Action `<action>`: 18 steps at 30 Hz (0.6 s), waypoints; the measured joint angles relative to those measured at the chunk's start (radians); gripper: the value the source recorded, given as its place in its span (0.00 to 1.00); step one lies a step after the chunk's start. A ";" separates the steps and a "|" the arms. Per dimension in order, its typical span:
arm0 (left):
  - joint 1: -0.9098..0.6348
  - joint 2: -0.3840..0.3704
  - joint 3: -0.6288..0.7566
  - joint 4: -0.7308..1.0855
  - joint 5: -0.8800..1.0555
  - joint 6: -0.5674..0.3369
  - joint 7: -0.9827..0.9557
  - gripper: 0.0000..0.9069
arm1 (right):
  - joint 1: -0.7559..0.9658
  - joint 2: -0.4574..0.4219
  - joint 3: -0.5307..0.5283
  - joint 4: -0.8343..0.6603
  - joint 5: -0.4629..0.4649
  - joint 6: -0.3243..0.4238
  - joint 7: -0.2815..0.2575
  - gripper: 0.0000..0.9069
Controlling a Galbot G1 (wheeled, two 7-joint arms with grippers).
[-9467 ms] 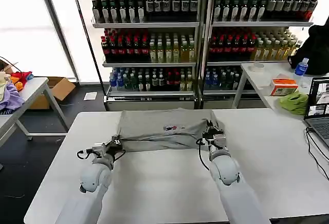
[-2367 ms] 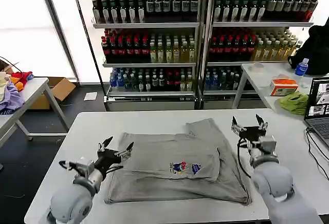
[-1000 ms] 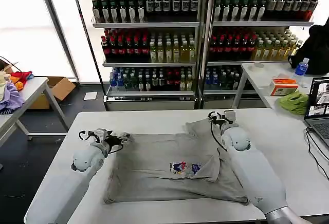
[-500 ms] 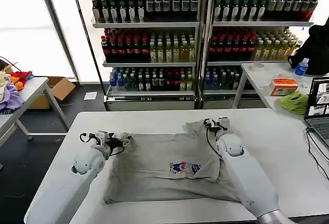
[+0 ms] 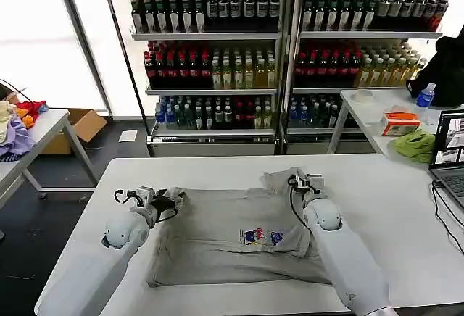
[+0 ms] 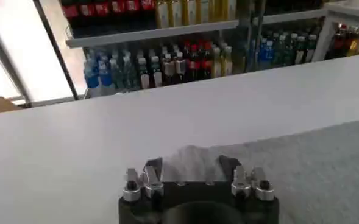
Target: Fold and organize the clothes.
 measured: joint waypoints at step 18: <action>0.014 -0.001 -0.013 -0.028 0.042 -0.068 0.010 0.00 | -0.048 -0.005 0.036 0.099 0.058 0.033 -0.006 0.00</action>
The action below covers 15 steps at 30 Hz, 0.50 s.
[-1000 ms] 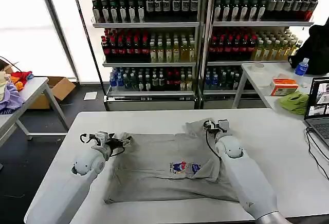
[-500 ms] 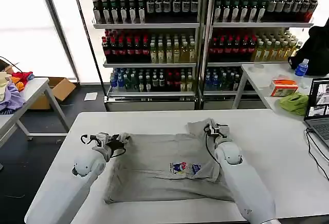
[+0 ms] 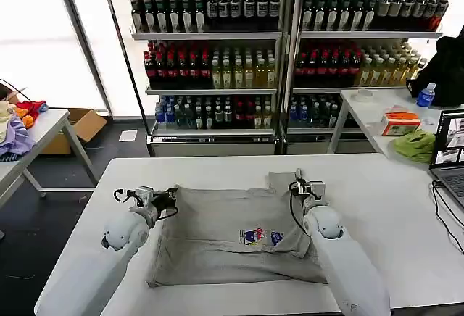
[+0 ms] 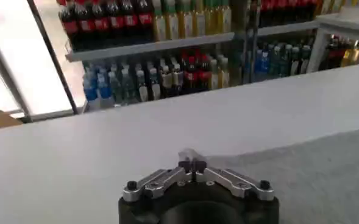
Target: Fold and organize the clothes.
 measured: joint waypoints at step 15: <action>0.045 0.016 -0.041 -0.070 0.047 -0.062 -0.003 0.00 | -0.074 -0.033 0.016 0.280 0.021 -0.017 0.032 0.00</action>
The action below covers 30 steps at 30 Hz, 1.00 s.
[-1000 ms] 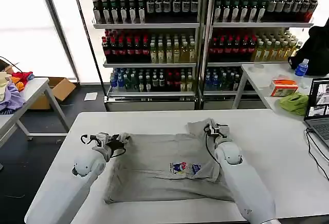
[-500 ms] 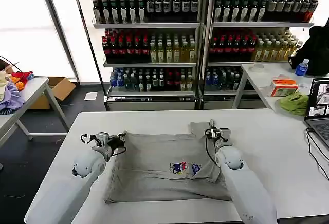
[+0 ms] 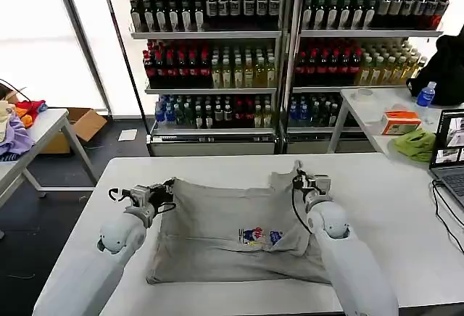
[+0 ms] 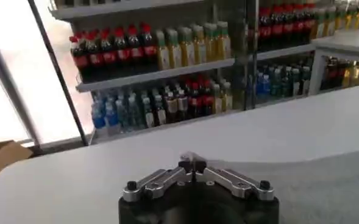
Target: Fold and organize the clothes.
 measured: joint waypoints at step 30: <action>0.348 0.010 -0.153 -0.291 0.083 -0.038 0.019 0.00 | -0.523 -0.070 0.187 0.442 -0.044 0.067 -0.003 0.00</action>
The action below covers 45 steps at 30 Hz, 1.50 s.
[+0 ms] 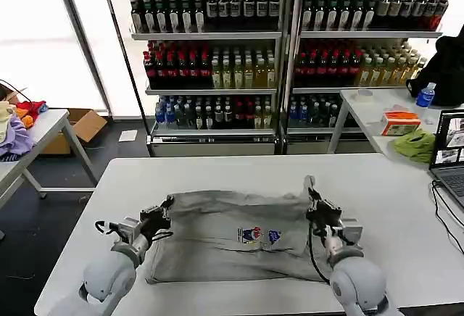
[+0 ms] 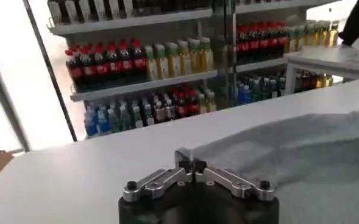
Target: Fold and organize the clothes.
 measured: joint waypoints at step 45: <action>0.208 -0.050 -0.095 -0.111 0.097 -0.008 0.016 1.00 | -0.233 0.018 0.049 0.014 -0.061 0.088 0.032 1.00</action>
